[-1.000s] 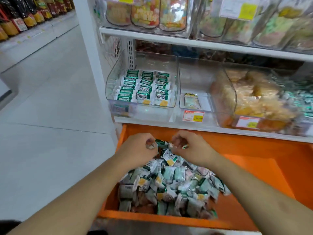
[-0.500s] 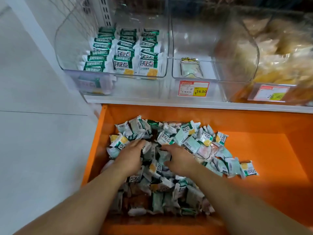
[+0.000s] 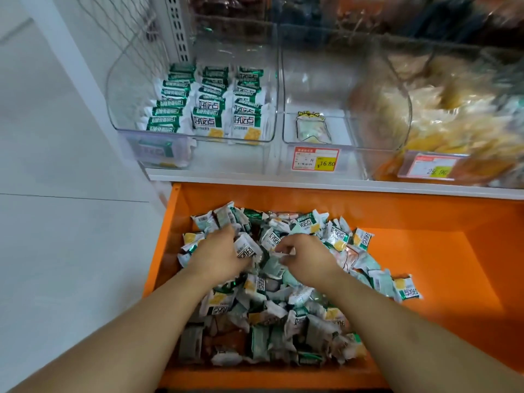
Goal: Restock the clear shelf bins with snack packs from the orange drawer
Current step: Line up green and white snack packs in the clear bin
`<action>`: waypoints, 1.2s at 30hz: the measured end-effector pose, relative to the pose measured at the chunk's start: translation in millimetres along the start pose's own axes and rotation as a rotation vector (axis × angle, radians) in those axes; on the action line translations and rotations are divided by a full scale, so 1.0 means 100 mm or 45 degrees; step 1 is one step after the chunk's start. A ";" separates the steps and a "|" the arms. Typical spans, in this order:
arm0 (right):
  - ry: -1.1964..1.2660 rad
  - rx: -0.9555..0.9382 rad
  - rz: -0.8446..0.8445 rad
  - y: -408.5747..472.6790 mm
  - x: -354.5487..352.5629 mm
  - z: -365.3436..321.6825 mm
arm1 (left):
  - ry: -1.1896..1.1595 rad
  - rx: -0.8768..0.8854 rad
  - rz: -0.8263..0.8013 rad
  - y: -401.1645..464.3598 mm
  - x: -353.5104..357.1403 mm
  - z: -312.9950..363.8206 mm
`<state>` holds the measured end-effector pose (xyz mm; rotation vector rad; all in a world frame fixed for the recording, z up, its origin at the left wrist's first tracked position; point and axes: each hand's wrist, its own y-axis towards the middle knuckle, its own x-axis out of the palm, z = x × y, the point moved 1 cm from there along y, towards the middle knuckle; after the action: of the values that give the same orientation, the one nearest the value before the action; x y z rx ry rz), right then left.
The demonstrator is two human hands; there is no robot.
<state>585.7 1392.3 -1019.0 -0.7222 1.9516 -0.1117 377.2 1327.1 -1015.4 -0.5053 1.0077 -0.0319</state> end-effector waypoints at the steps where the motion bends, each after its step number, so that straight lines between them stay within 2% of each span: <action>1: 0.012 -0.020 0.022 -0.06 -0.13 -0.08 | -0.121 -0.054 -0.015 -0.07 -0.10 0.06; 4: 0.030 -0.102 -0.006 -0.27 -0.55 -0.35 | -0.390 -0.140 -0.045 -0.29 -0.43 0.25; 8: 0.047 -0.208 0.003 -0.64 -1.13 -0.68 | -0.638 -0.021 -0.123 -0.70 -0.94 0.49; 10: 0.149 -0.259 0.017 -0.82 -1.39 -0.81 | -0.775 0.034 -0.172 -0.89 -1.16 0.55; 12: 0.291 -0.304 0.083 -0.99 -1.61 -0.92 | -0.904 -0.014 -0.142 -1.00 -1.35 0.56; 16: 0.621 -0.412 0.289 -1.25 -1.82 -1.05 | -1.446 -0.248 -0.158 -1.13 -1.59 0.59; 20: 0.579 -0.564 0.333 -1.24 -1.79 -1.17 | -1.776 -0.154 -0.361 -1.21 -1.71 0.70; 25: 0.674 -0.727 0.280 -1.20 -1.70 -1.25 | -1.901 0.032 -0.330 -1.16 -1.80 0.85; 29: 0.665 -0.769 0.252 -1.12 -1.64 -1.25 | -1.714 0.123 -0.256 -1.04 -1.76 0.85; 36: 0.817 -0.542 0.364 -0.97 -1.59 -1.24 | -1.590 0.191 -0.192 -0.96 -1.75 0.85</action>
<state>573.0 1369.1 -797.2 -0.7220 2.7211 0.2912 371.2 1319.7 -798.4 -0.3550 -0.2545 0.0698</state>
